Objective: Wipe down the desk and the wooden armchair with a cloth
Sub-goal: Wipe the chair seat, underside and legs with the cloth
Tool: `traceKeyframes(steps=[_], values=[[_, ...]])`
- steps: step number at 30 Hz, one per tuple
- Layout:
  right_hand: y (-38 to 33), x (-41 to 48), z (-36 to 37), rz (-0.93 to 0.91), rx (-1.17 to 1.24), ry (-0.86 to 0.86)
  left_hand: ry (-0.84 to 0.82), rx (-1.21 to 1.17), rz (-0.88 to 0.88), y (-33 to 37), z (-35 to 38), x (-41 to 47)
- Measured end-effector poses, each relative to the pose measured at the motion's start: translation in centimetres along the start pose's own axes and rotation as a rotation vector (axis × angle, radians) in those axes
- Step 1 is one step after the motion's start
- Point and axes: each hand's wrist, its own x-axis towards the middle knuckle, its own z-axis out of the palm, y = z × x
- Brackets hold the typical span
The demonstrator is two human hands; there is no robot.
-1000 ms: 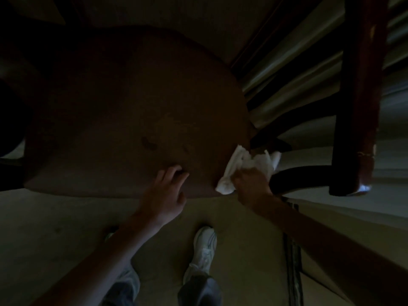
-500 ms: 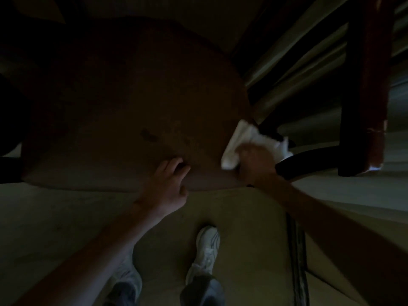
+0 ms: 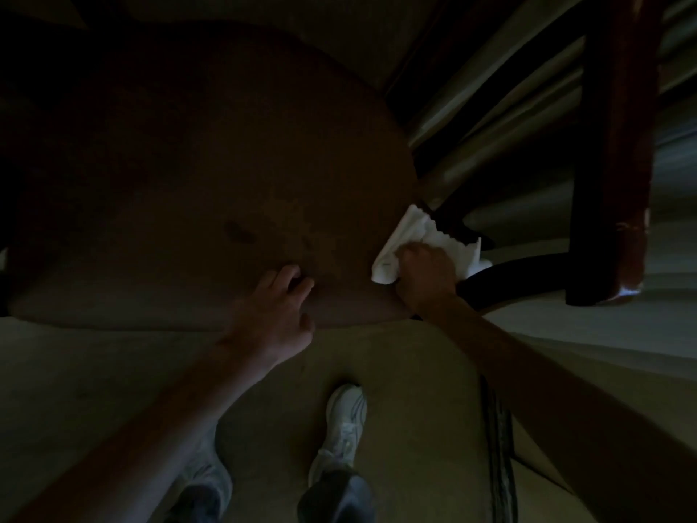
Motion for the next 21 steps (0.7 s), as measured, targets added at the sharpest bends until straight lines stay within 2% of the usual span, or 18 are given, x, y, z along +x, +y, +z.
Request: traceKeyframes(steps=[2, 5, 7, 11, 12, 15, 19, 21], values=[[-0.7, -2.1, 1.0, -0.014, 0.035, -0.031, -0.02, -0.029, -0.016, -0.1, 0.1, -0.1], [-2.1, -6.5, 2.1, -0.179, -0.011, -0.13, -0.015, -0.017, -0.031, 0.1, 0.4, -0.3], [-1.3, -4.8, 1.4, -0.214, -0.035, -0.131, -0.006, 0.01, -0.019, 0.2, 0.4, -0.4], [1.5, 2.8, -1.6, 0.045, -0.082, 0.026, 0.018, 0.032, 0.01, -0.1, 0.4, 0.0], [1.7, 3.0, -1.6, 0.063, -0.087, 0.045, 0.016, 0.026, 0.006, -0.1, 0.4, 0.2], [0.3, -0.9, 0.3, -0.034, -0.021, -0.033, 0.012, 0.027, -0.028, 0.0, 0.7, 0.0], [-0.1, -4.3, 0.2, -0.243, -0.089, -0.123, 0.001, -0.003, -0.02, 0.0, 0.4, 0.0], [0.1, -2.1, -0.8, -0.209, -0.098, -0.122, -0.001, -0.004, -0.013, 0.0, 0.3, 0.0]])
